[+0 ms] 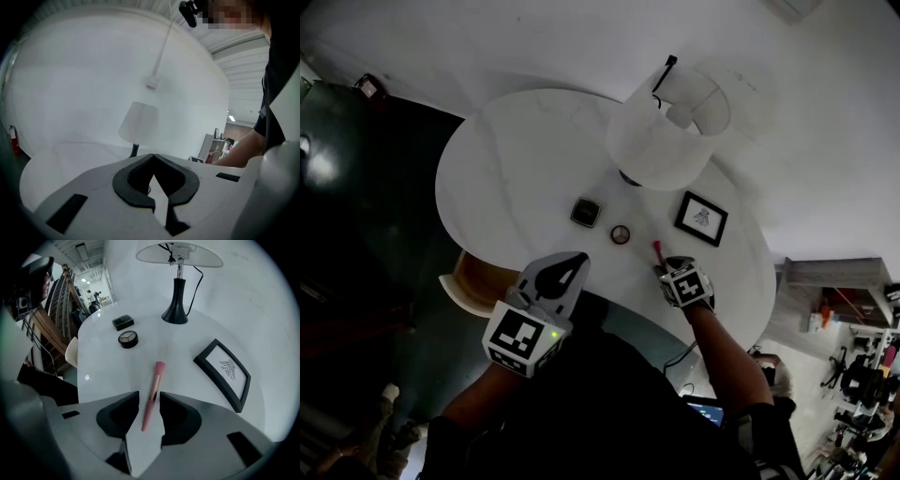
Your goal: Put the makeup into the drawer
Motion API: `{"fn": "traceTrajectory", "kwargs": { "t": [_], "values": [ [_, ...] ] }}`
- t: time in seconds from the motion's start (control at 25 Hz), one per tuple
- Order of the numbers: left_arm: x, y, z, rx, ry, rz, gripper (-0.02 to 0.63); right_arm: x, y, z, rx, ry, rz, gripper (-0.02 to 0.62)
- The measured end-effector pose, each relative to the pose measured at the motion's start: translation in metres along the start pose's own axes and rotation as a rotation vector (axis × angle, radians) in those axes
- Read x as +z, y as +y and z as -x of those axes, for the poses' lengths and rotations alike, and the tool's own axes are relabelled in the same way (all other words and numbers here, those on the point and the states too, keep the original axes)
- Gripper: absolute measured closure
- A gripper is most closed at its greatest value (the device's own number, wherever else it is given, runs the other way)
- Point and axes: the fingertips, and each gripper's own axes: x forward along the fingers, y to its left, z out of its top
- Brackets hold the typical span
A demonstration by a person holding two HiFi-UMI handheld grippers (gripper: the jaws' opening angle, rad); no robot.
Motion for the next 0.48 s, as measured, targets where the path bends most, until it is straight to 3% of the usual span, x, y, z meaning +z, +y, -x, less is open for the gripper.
{"fn": "traceTrajectory", "kwargs": {
  "t": [0.28,0.48],
  "values": [
    [-0.002,-0.001,0.006,0.02,0.001,0.025,0.595,0.003,-0.003,0.002,0.022,0.004,0.021,0.483],
    [0.0,-0.001,0.009,0.032,-0.005,0.025,0.595,0.011,-0.003,0.003,0.056,-0.019,0.017,0.546]
  ]
}}
